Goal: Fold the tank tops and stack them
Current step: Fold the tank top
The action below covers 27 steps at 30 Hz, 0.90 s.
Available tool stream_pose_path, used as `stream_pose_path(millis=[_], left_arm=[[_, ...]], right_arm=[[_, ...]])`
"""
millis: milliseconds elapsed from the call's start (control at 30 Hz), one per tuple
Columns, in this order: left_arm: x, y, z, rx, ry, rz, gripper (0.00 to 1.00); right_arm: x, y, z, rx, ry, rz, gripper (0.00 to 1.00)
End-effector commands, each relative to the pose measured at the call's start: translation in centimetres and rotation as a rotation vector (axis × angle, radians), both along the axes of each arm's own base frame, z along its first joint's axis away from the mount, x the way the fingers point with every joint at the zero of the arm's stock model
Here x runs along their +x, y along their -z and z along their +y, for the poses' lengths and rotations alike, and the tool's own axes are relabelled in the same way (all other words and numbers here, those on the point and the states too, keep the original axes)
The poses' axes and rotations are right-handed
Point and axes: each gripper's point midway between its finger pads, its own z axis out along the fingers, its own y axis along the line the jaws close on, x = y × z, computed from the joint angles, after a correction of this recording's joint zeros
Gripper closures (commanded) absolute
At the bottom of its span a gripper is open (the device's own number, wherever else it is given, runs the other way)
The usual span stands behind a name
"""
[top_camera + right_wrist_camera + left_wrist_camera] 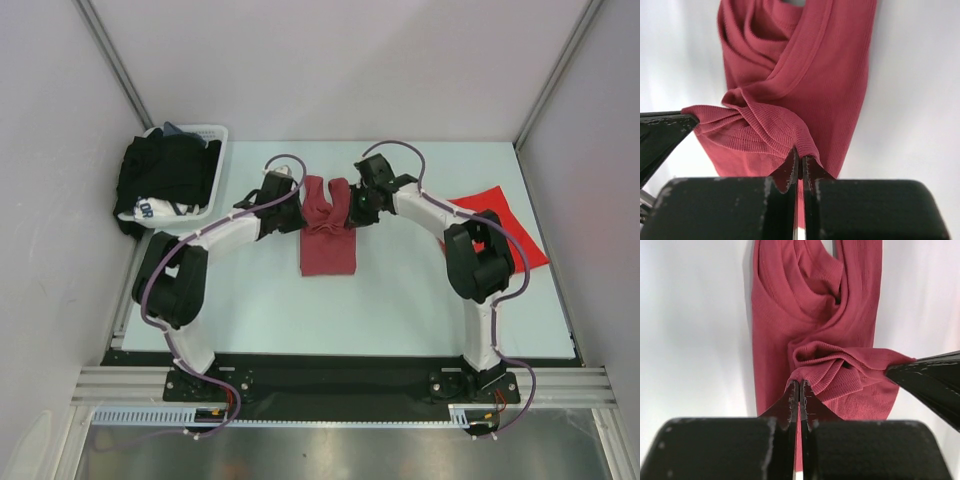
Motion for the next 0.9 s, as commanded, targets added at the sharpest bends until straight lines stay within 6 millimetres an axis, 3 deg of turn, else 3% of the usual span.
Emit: stream_pose_path(millis=[0, 33, 133, 167, 233, 267, 300, 333, 367, 400, 433, 467, 533, 600, 667, 767, 867], left_arm=[[2.6, -0.8, -0.2, -0.005, 0.007, -0.045, 1.00], [2.8, 0.2, -0.1, 0.006, 0.006, -0.027, 1.00], [4.3, 1.1, 0.3, 0.010, -0.007, -0.027, 0.96], [4.5, 1.1, 0.6, -0.001, 0.001, -0.028, 0.79], [4.6, 0.0, 1.0, -0.008, -0.002, -0.073, 0.55], [4.4, -0.5, 1.4, 0.004, -0.012, -0.095, 0.32], [3.7, -1.5, 1.8, -0.006, -0.013, -0.131, 0.25], [3.3, -1.9, 2.0, 0.000, -0.010, -0.143, 0.22], [2.8, -2.0, 2.4, 0.011, -0.009, -0.143, 0.20], [1.7, -2.4, 2.8, 0.010, -0.003, -0.146, 0.20], [1.0, -2.5, 2.8, 0.002, 0.006, -0.147, 0.20], [0.3, -2.7, 2.7, -0.012, 0.019, -0.153, 0.21], [-1.9, -3.2, 2.7, -0.049, 0.037, -0.173, 0.21], [-4.2, -3.2, 2.4, -0.078, 0.074, -0.182, 0.24], [-5.1, -3.8, 1.5, -0.115, 0.104, -0.211, 0.26], [-7.3, -3.1, 0.1, -0.171, 0.169, -0.182, 0.26], [-7.8, -1.5, -0.2, -0.168, 0.181, -0.141, 0.27]], right_arm=[[2.2, 0.1, 0.1, 0.023, 0.007, -0.022, 0.97], [2.5, 0.9, 0.1, 0.023, 0.011, -0.013, 0.95], [3.7, 1.8, -0.2, 0.025, 0.045, -0.017, 0.62], [3.9, 1.7, -0.4, 0.028, 0.066, -0.019, 0.47], [3.6, 1.6, -0.9, 0.029, 0.082, -0.041, 0.39], [3.3, 0.1, -1.0, 0.049, 0.082, -0.073, 0.30], [3.0, -0.6, -1.2, 0.057, 0.087, -0.092, 0.29], [2.1, 0.0, -1.7, 0.051, 0.088, -0.088, 0.23], [1.7, -1.5, -1.9, 0.064, 0.087, -0.114, 0.22], [1.3, -1.7, -2.1, 0.069, 0.080, -0.121, 0.21], [-0.3, -0.4, -2.5, 0.066, 0.064, -0.085, 0.22], [-0.9, -2.0, -2.4, 0.096, 0.051, -0.118, 0.23], [-2.4, -2.4, -1.9, 0.148, 0.013, -0.136, 0.28], [-4.5, -2.2, -2.1, 0.169, -0.021, -0.135, 0.34], [-6.2, -1.7, -1.4, 0.188, -0.071, -0.132, 0.41], [-7.6, -1.9, -0.5, 0.202, -0.125, -0.145, 0.38], [-8.0, -0.5, -0.5, 0.173, -0.126, -0.108, 0.36]])
